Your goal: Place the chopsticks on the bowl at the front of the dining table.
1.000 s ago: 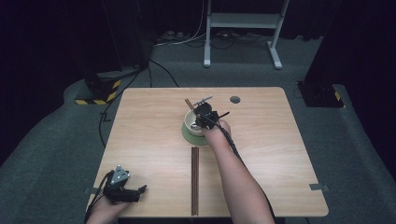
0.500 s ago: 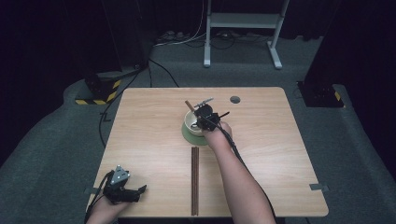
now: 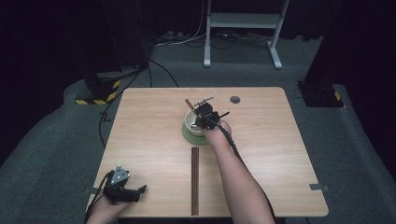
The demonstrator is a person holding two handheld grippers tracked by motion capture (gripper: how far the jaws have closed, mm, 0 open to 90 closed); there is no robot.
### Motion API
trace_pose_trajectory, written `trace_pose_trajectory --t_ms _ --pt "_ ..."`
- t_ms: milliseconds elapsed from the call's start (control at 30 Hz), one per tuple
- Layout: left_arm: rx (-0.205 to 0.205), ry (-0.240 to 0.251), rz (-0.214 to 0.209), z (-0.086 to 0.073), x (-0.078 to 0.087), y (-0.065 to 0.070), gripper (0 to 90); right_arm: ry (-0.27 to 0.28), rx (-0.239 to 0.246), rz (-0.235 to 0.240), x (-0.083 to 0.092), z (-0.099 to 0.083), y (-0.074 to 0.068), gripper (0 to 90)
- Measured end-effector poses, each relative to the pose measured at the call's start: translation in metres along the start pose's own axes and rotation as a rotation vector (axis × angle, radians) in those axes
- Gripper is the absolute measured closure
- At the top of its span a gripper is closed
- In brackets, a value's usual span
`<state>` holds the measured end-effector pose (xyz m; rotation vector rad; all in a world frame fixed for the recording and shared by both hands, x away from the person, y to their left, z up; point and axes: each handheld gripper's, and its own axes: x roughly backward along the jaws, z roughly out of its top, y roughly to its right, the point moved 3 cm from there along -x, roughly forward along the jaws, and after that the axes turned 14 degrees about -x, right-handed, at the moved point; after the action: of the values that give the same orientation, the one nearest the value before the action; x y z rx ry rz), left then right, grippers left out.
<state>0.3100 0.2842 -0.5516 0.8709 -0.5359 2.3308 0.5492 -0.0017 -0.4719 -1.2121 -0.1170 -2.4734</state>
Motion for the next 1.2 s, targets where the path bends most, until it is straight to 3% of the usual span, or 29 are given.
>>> trace_pose_trajectory --t_ms 133,300,433,467,567,667,733,833,900,967,1133,1167,1200 --pt "-0.004 -0.002 0.002 0.000 0.000 0.000 5.0 0.034 0.004 0.016 0.012 0.000 0.000 61.4" --pt "-0.008 0.010 0.004 -0.001 0.002 0.001 7.9 0.117 0.014 0.070 0.049 -0.009 0.005 59.7" --pt "-0.019 0.027 0.021 0.000 0.007 0.004 21.9 0.167 0.039 0.092 0.076 -0.035 0.021 63.2" --pt "-0.007 0.014 0.005 0.001 0.008 0.005 27.0 0.193 0.026 0.097 0.082 -0.043 0.027 65.4" --pt "-0.027 0.017 0.020 0.005 0.009 0.010 46.7 0.223 0.004 0.128 0.093 -0.068 0.046 77.2" --pt "0.012 0.009 0.047 0.009 0.005 0.008 56.1 0.239 -0.033 0.171 0.097 -0.089 0.062 89.1" --pt "0.049 0.006 0.061 0.014 0.000 0.003 65.5 0.250 -0.043 0.184 0.096 -0.100 0.069 89.9" --pt "0.091 0.031 0.077 0.031 -0.008 -0.003 75.5 0.273 -0.024 0.187 0.093 -0.111 0.071 89.8" --pt "0.097 0.055 0.108 0.050 -0.014 -0.005 79.6 0.287 -0.015 0.208 0.090 -0.117 0.069 89.3" --pt "0.092 0.082 0.137 0.070 -0.023 -0.004 80.4 0.324 -0.021 0.246 0.090 -0.123 0.068 88.8" --pt "0.058 0.135 0.173 0.116 -0.056 0.007 80.6 0.350 -0.012 0.225 0.088 -0.129 0.071 85.0" --pt "0.015 0.103 0.164 0.122 -0.061 0.008 80.4 0.347 -0.012 0.223 0.087 -0.129 0.071 84.2" --pt "0.018 0.109 0.153 0.129 -0.067 0.012 79.6 0.346 -0.018 0.216 0.086 -0.130 0.070 83.7"
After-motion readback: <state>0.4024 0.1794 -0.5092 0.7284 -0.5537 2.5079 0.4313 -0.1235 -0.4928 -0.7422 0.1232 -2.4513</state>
